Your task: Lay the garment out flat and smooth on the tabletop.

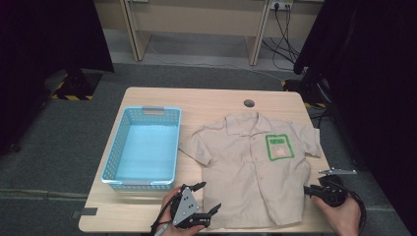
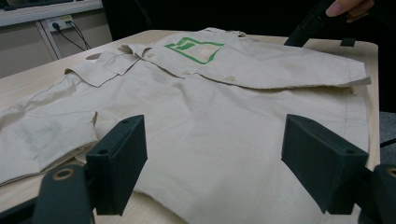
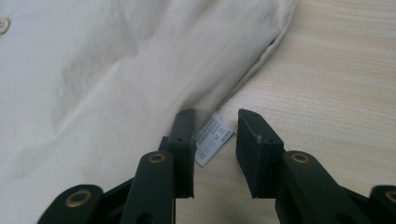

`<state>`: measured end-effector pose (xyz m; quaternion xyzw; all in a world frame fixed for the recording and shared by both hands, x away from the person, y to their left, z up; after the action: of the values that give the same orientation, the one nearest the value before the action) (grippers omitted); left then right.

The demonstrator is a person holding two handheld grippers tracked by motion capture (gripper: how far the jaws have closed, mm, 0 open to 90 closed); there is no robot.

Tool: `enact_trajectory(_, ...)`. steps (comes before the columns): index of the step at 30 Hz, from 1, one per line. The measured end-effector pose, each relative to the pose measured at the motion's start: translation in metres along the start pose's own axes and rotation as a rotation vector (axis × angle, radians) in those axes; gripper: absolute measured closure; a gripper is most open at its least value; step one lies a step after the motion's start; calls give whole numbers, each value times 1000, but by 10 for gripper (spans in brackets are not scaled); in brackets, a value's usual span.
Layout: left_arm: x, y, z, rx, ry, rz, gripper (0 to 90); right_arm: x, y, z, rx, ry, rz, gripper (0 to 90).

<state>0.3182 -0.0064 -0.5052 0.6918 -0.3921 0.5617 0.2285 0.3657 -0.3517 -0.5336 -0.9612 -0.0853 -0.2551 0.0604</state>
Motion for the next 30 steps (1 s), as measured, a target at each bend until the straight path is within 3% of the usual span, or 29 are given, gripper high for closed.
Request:
enact_trajectory(1,0,0,0,0,1,0,218,-1,-2,0,-2,-2,14,701)
enact_trajectory(5,0,0,0,-1,-1,0,218,-1,-4,1,-31,18,-31,785)
enact_trajectory(11,0,0,0,-1,0,-1,218,-3,-5,0,-66,42,-41,886)
enact_trajectory(18,0,0,0,0,0,-5,218,-2,-5,-2,-58,63,-39,900)
enact_trajectory(23,0,-1,0,1,1,-8,218,2,-7,-18,-51,99,-39,900)
enact_trajectory(30,0,-1,0,0,1,-12,218,11,7,-55,-86,170,-39,900)
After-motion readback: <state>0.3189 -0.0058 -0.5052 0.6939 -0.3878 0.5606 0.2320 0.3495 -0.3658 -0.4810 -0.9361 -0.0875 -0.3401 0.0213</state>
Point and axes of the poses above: each handheld gripper's, and its own axes: z roughly forward along the jaws, x roughly out of its top, y roughly to its right, the point moved 10 cm from there along z, roughly forward along the jaws, and after that the axes turned 2 degrees about z, right-handed, at the moved point
